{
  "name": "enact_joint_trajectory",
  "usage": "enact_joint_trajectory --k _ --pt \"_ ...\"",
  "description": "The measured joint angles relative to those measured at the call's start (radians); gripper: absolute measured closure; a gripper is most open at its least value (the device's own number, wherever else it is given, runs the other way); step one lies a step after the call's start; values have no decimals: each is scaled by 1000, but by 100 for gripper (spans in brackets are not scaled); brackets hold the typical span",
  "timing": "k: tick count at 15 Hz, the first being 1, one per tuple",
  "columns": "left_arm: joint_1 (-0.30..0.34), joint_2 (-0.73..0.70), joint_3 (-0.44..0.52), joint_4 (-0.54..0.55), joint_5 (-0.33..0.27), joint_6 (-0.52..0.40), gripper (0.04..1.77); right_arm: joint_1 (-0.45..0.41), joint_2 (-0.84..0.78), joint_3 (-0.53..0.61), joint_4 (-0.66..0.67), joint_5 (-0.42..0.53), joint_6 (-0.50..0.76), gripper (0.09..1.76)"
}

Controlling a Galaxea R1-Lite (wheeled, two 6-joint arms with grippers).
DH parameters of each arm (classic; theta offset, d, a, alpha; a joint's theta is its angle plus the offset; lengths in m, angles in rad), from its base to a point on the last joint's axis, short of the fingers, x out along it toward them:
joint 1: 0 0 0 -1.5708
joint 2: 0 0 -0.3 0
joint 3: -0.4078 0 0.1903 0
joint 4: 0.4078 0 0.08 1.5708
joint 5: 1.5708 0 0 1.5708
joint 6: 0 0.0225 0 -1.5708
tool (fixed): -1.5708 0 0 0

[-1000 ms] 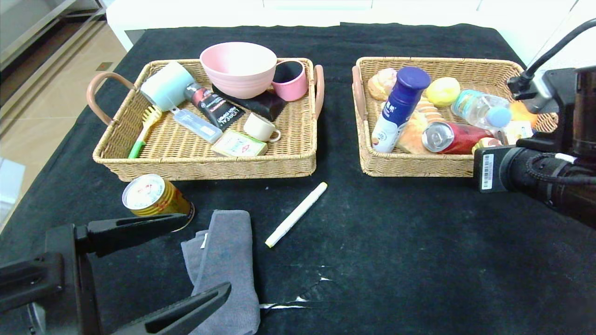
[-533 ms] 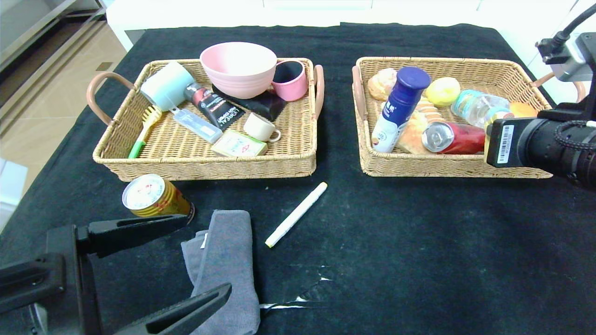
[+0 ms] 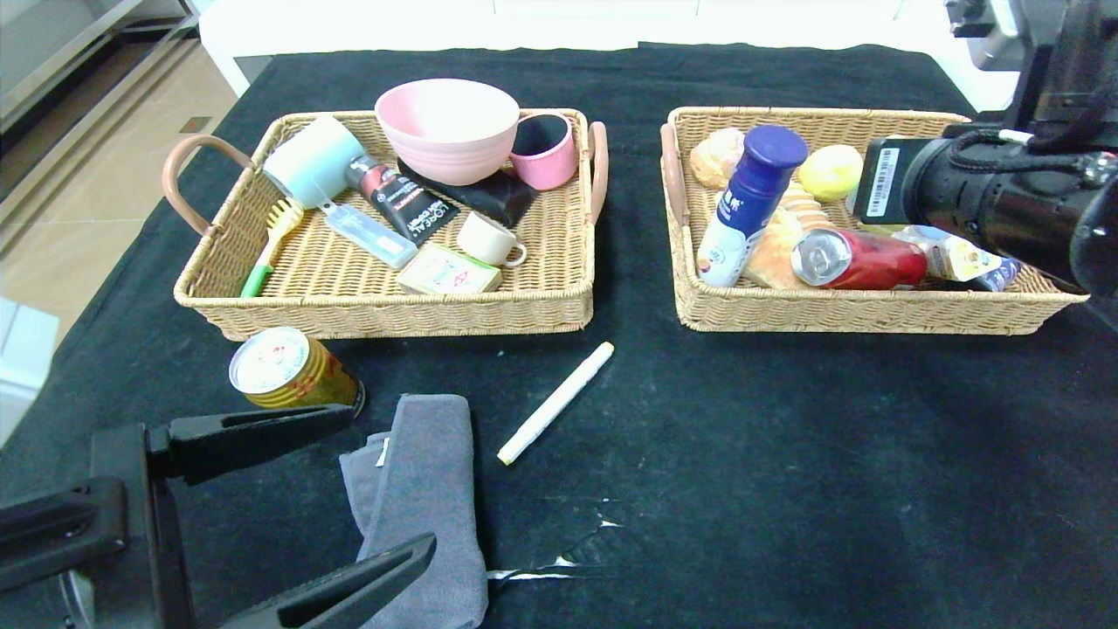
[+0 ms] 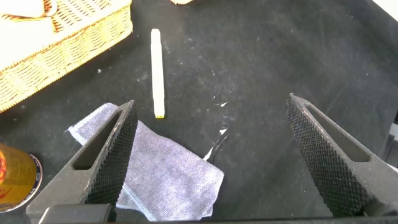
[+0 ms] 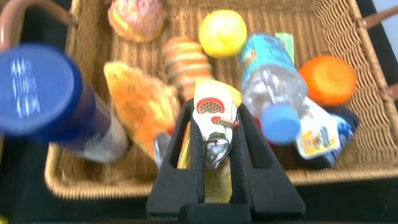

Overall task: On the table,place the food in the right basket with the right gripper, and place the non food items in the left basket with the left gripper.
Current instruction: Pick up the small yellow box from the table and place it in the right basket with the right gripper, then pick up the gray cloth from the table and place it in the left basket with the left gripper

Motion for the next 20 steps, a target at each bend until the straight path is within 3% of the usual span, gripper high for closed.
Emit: enact_joint_trajectory --k 4,9,14,20 --pt "0 1 0 0 0 2 9 -49 114 -151 -2 1 -5 150" --pt "0 1 0 0 0 3 9 -85 203 -219 -5 2 -7 150" --pt "0 -2 -1 0 0 5 9 -82 220 -223 -5 0 -7 88" --pt "0 -4 -3 0 0 4 9 -64 213 -213 -4 0 -5 48"
